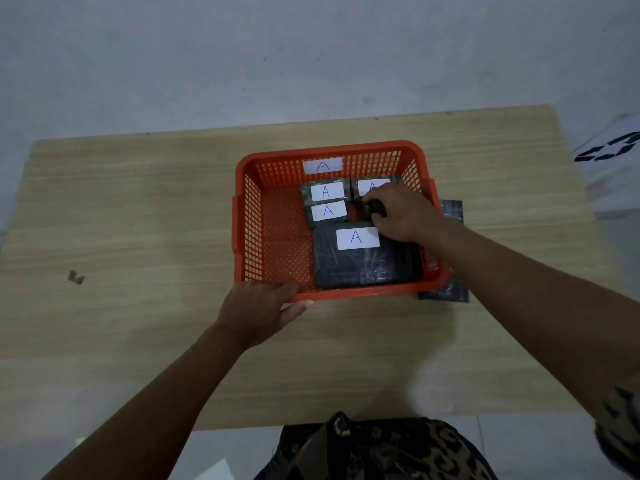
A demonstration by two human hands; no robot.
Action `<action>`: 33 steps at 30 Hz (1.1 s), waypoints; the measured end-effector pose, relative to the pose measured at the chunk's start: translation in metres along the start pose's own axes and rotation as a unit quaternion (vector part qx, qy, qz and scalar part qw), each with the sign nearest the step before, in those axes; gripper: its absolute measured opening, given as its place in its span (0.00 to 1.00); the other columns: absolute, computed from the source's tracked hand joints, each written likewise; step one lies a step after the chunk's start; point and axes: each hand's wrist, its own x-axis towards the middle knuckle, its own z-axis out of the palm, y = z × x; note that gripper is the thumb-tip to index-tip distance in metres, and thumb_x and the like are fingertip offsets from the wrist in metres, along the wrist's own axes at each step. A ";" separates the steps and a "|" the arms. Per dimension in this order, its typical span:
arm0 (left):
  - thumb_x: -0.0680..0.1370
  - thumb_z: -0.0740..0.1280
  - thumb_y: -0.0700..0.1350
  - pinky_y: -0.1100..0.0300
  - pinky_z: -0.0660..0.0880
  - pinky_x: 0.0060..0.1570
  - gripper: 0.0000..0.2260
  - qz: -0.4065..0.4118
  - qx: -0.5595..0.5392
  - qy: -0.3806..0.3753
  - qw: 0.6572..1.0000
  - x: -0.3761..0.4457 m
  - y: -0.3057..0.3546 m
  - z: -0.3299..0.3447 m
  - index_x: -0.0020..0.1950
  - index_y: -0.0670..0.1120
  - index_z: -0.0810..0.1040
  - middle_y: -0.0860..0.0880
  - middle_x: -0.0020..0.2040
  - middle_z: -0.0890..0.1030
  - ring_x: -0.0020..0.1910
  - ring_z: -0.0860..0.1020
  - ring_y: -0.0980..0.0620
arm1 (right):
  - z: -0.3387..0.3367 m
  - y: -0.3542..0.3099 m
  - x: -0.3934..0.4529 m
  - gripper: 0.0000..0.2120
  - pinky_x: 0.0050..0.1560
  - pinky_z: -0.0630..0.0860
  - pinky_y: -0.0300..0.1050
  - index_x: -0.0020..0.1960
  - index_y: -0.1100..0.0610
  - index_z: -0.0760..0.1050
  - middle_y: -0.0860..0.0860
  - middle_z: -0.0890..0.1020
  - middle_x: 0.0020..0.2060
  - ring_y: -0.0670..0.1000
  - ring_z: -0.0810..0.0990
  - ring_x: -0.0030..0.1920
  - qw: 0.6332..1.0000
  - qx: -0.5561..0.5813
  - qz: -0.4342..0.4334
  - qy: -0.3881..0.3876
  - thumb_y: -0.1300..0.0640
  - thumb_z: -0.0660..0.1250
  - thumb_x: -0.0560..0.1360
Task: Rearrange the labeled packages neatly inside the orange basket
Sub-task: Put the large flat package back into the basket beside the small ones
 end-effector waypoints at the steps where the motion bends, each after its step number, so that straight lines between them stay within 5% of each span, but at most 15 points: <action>1: 0.80 0.53 0.64 0.55 0.73 0.27 0.23 -0.001 0.000 -0.001 1.000 0.000 0.000 0.000 0.42 0.49 0.76 0.48 0.31 0.80 0.29 0.77 0.44 | -0.001 0.002 -0.001 0.19 0.62 0.74 0.53 0.66 0.52 0.75 0.55 0.78 0.62 0.57 0.73 0.64 1.000 -0.003 0.000 -0.011 0.58 0.66 0.76; 11: 0.79 0.55 0.63 0.55 0.72 0.27 0.21 0.000 0.005 0.011 1.000 0.001 0.003 -0.002 0.41 0.49 0.76 0.47 0.31 0.80 0.29 0.78 0.43 | -0.010 -0.007 0.004 0.13 0.54 0.72 0.47 0.59 0.50 0.77 0.52 0.79 0.58 0.54 0.75 0.59 0.999 -0.022 -0.037 0.005 0.54 0.70 0.75; 16: 0.79 0.54 0.63 0.58 0.70 0.24 0.22 0.001 0.010 0.017 1.000 0.002 0.005 -0.005 0.41 0.49 0.77 0.47 0.29 0.79 0.27 0.77 0.44 | 0.001 -0.004 0.002 0.21 0.61 0.74 0.52 0.70 0.54 0.71 0.58 0.75 0.65 0.59 0.74 0.64 0.999 0.018 0.037 0.030 0.59 0.64 0.77; 23: 0.78 0.57 0.62 0.59 0.67 0.25 0.19 0.003 0.008 0.004 1.000 0.003 0.006 -0.008 0.40 0.49 0.77 0.48 0.29 0.79 0.27 0.76 0.45 | 0.010 -0.002 0.001 0.20 0.68 0.67 0.46 0.71 0.56 0.72 0.58 0.73 0.69 0.58 0.71 0.69 0.996 0.077 0.043 0.023 0.63 0.62 0.79; 29: 0.77 0.54 0.66 0.59 0.68 0.26 0.23 -0.006 -0.019 -0.022 1.000 0.006 0.010 -0.012 0.40 0.50 0.78 0.49 0.30 0.79 0.27 0.77 0.47 | -0.005 0.006 -0.042 0.13 0.60 0.73 0.44 0.61 0.58 0.78 0.54 0.80 0.59 0.54 0.77 0.59 0.956 0.117 -0.015 0.270 0.61 0.64 0.78; 33: 0.76 0.52 0.70 0.61 0.68 0.26 0.28 0.012 -0.007 -0.029 0.999 0.013 0.021 -0.013 0.47 0.51 0.81 0.50 0.32 0.81 0.27 0.79 0.48 | 0.000 0.015 -0.081 0.10 0.54 0.72 0.41 0.56 0.57 0.80 0.53 0.82 0.53 0.52 0.79 0.55 0.901 0.171 0.098 0.388 0.58 0.64 0.77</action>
